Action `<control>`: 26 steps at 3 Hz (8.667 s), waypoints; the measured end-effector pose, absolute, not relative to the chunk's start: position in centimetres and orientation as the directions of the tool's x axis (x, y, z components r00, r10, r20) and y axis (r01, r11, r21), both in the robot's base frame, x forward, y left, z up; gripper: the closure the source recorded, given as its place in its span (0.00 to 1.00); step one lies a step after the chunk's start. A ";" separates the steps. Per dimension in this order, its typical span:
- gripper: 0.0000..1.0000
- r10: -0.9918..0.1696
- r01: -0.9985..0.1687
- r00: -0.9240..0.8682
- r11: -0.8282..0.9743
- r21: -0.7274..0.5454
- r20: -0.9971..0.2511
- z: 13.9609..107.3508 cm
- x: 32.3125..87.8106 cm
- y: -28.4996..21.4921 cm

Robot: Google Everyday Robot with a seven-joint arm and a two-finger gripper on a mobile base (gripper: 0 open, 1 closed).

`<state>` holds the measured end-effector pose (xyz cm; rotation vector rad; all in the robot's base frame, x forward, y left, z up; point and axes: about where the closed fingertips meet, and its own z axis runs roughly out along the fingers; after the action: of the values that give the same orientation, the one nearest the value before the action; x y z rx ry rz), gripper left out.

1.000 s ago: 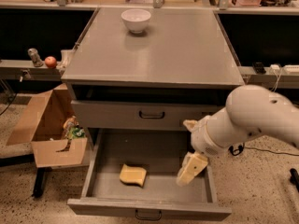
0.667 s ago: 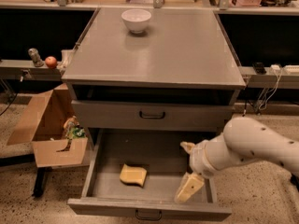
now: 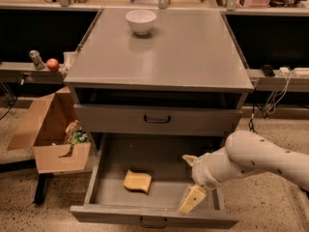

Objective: Pick sponge from middle drawer and place on counter

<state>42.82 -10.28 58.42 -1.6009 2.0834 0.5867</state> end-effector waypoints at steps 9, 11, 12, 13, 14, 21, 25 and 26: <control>0.00 -0.704 -0.958 -0.171 0.283 -0.052 -0.690 39.8 56.3 3.6; 0.25 -0.699 -0.961 -0.151 0.270 -0.063 -0.699 33.1 59.2 3.2; 0.48 -0.700 -0.961 -0.150 0.269 -0.064 -0.698 33.8 59.1 3.2; 0.71 -0.700 -0.961 -0.150 0.269 -0.064 -0.698 34.6 59.1 3.2; 1.00 -0.699 -0.965 -0.142 0.256 -0.060 -0.701 34.7 58.6 3.2; 1.00 -0.542 -0.902 0.344 0.037 -0.431 -0.767 58.1 50.0 2.7; 1.00 -0.436 -0.777 0.544 0.061 -0.627 -0.717 75.1 47.8 0.5; 1.00 -0.423 -0.737 0.598 0.042 -0.674 -0.681 79.4 47.0 -0.2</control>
Offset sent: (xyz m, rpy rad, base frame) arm 0.0768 0.0922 -0.0500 0.0289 -0.0244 -0.0424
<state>47.04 -0.21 79.38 -1.5855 0.9982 0.3159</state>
